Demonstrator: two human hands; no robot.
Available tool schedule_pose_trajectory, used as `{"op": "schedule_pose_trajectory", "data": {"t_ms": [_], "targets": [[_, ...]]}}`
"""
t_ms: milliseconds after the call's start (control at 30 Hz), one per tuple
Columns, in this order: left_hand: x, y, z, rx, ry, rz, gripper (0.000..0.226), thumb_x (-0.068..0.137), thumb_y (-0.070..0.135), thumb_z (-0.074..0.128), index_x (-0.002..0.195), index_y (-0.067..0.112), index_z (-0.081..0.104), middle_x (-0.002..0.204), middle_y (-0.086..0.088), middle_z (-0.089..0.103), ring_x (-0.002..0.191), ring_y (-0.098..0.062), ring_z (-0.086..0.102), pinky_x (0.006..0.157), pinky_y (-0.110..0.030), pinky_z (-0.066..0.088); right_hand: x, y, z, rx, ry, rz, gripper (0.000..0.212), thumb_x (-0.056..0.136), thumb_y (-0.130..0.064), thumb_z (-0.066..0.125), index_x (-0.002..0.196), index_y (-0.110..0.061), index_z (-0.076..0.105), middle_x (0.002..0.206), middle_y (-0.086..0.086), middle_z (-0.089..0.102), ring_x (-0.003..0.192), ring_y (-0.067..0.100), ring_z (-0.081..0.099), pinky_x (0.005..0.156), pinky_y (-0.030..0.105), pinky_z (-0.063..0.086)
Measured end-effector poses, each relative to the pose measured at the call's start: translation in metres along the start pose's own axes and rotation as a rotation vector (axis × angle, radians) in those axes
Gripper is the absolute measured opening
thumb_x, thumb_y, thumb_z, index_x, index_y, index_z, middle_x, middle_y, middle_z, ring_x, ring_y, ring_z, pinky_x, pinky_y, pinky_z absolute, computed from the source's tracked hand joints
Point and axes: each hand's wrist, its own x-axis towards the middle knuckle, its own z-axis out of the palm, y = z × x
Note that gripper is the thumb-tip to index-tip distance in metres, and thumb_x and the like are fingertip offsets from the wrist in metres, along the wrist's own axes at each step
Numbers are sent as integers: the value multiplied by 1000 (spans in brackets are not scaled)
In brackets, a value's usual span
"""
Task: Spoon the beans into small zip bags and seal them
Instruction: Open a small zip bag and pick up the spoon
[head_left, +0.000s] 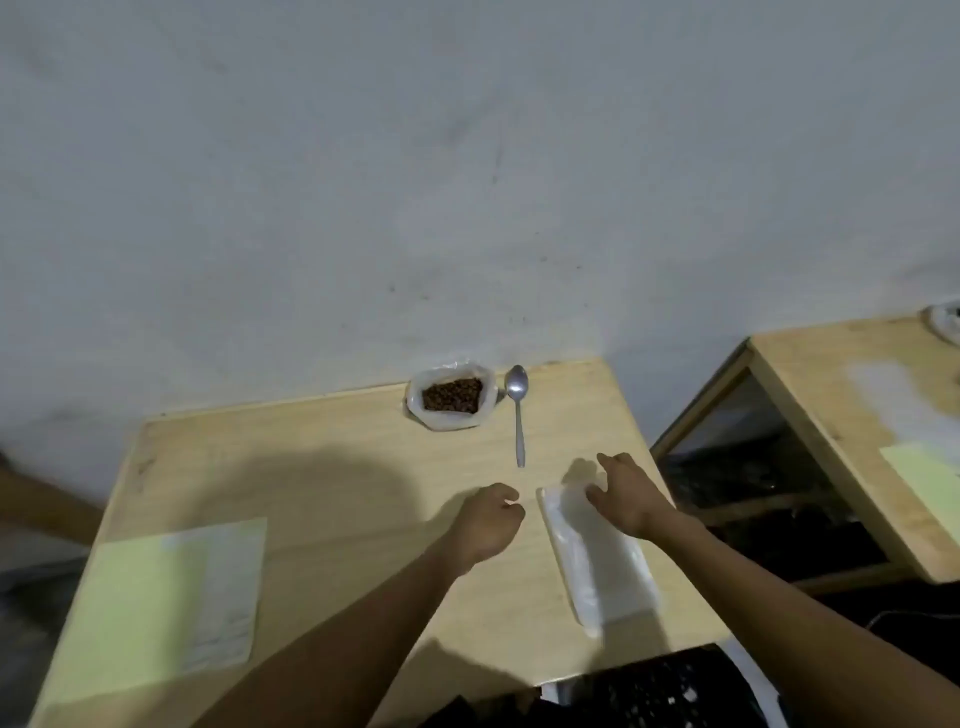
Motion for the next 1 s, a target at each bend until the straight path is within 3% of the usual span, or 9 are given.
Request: {"op": "schedule_pose_trajectory", "data": {"t_ms": [167, 267, 367, 433, 533, 633, 733, 833, 1000], "targets": [[0, -1, 39, -75, -106, -146, 49, 89, 25, 48, 135, 10, 49, 123, -10, 61, 102, -22, 63, 77, -28, 46, -13, 23, 22, 7, -41, 155, 43, 96, -33, 46, 132, -9, 42, 133, 13, 43, 119, 31, 45, 99, 41, 43], [-6, 4, 49, -60, -88, -103, 26, 88, 20, 44, 103, 12, 62, 91, -7, 63, 76, -16, 54, 67, -28, 41, -18, 26, 31, 59, -33, 163, 43, 94, -34, 46, 131, -11, 43, 134, 12, 42, 121, 29, 42, 99, 43, 42], [-9, 5, 55, -14, -68, -65, 16, 87, 20, 41, 87, 17, 57, 81, -1, 55, 69, -15, 47, 61, -28, 36, -21, 25, 36, 81, -20, 157, 55, 96, -32, 45, 143, -10, 31, 143, 15, 37, 129, 32, 37, 104, 43, 38], [-10, 5, 56, -2, -74, -44, 15, 88, 21, 42, 84, 20, 56, 84, 0, 54, 74, -16, 49, 67, -28, 37, -24, 22, 39, 110, -7, 165, 63, 96, -31, 46, 149, -10, 21, 150, 15, 29, 134, 35, 33, 106, 44, 37], [-13, 8, 53, 21, -90, -15, 17, 94, 20, 43, 103, 21, 58, 101, 6, 57, 97, -18, 53, 79, -25, 38, -26, 16, 43, 138, 48, 167, 67, 95, -32, 48, 151, -13, 18, 152, 13, 27, 135, 35, 31, 105, 47, 37], [-15, 7, 48, -34, 41, 48, 31, 92, 16, 46, 121, 16, 58, 121, 1, 62, 106, -17, 57, 78, -21, 40, -28, 9, 41, 267, 201, 146, 58, 94, -30, 53, 145, -14, 32, 145, 10, 41, 131, 32, 39, 104, 46, 39], [-22, 11, 30, -193, 283, 114, 11, 93, 13, 53, 99, 18, 61, 94, 10, 63, 90, -11, 60, 69, -16, 43, -29, -8, 27, 576, 336, 65, 26, 92, -24, 60, 114, -12, 50, 111, 7, 60, 105, 29, 58, 84, 37, 48], [-25, 15, -4, -228, 415, 225, 9, 93, 15, 58, 85, 18, 61, 80, 5, 68, 77, -15, 66, 69, -25, 49, -29, -37, 4, 857, 237, -3, 14, 92, -20, 62, 93, -10, 52, 94, 15, 64, 88, 31, 64, 71, 30, 49], [-40, 25, -85, -8, 471, 408, 10, 93, 16, 57, 89, 24, 61, 71, 4, 70, 68, -10, 63, 62, -13, 41, -34, -98, -32, 1011, 86, -247, 11, 92, -12, 63, 99, -4, 66, 93, 22, 70, 77, 20, 67, 71, 31, 52]]}}
